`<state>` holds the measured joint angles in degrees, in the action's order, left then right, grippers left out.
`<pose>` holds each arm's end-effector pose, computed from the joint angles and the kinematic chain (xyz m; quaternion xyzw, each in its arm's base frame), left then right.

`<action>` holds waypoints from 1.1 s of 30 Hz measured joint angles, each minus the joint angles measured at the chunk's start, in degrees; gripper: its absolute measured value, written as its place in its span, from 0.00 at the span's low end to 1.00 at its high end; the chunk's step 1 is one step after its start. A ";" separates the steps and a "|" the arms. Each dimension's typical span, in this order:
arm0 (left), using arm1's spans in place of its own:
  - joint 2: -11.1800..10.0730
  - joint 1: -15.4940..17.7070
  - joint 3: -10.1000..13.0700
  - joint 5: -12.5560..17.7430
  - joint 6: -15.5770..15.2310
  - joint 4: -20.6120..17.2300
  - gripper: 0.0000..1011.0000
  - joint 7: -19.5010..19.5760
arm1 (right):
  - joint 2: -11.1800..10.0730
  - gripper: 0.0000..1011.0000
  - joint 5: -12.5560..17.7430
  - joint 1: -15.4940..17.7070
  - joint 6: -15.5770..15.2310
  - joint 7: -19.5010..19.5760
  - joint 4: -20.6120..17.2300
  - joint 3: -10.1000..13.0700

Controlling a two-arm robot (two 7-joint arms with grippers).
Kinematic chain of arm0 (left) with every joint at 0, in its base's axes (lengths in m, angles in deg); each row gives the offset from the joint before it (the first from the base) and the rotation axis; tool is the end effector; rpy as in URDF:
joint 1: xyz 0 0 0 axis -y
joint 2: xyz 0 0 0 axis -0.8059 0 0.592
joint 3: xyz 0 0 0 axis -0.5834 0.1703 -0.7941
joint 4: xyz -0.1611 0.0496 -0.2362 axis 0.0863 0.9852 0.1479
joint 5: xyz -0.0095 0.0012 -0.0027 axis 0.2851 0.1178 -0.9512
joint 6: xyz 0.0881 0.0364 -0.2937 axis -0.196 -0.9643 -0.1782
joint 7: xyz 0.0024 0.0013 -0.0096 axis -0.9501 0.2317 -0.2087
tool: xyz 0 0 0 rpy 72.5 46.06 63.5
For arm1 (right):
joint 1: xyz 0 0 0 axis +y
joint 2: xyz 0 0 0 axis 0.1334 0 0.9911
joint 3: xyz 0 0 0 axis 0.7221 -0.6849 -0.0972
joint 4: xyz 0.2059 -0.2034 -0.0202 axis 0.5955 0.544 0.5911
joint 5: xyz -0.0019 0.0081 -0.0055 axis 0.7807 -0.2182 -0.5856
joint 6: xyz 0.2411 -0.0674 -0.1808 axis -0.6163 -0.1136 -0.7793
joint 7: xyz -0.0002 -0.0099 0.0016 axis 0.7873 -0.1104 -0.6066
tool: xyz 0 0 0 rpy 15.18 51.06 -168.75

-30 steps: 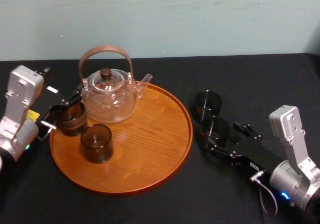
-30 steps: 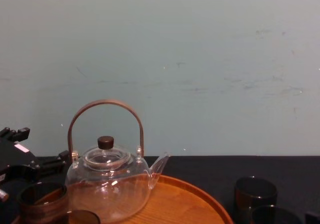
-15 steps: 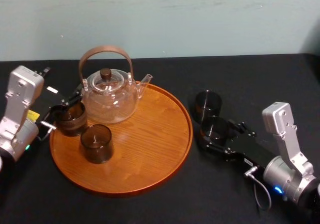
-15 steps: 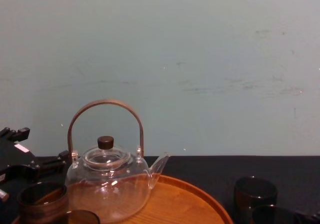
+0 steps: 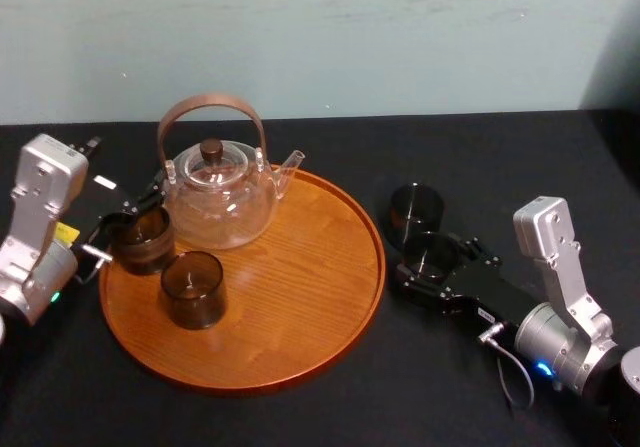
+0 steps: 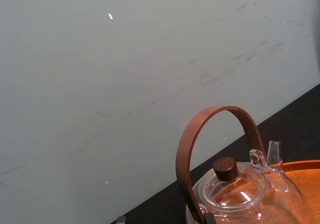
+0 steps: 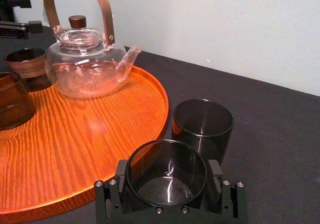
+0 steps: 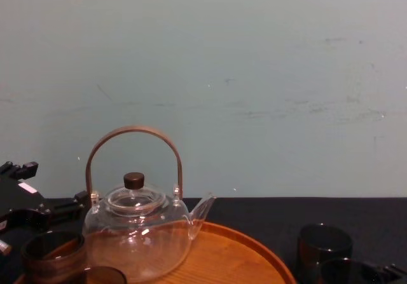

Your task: Pick up the glass from the table and place it on the tray.

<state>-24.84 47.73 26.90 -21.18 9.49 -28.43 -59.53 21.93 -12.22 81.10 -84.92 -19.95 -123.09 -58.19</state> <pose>0.3580 0.0826 -0.3022 0.1415 -0.1324 0.5799 0.7913 0.3195 -0.0360 -0.3402 -0.1096 0.0435 -0.4661 0.8769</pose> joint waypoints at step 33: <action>0.00 0.00 0.00 0.00 0.00 0.00 0.99 0.00 | -0.02 0.99 0.86 0.17 -0.59 -0.28 -0.06 0.15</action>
<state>-24.84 47.73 26.90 -21.18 9.49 -28.43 -59.53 21.91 -11.36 81.27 -85.51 -20.23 -123.15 -58.04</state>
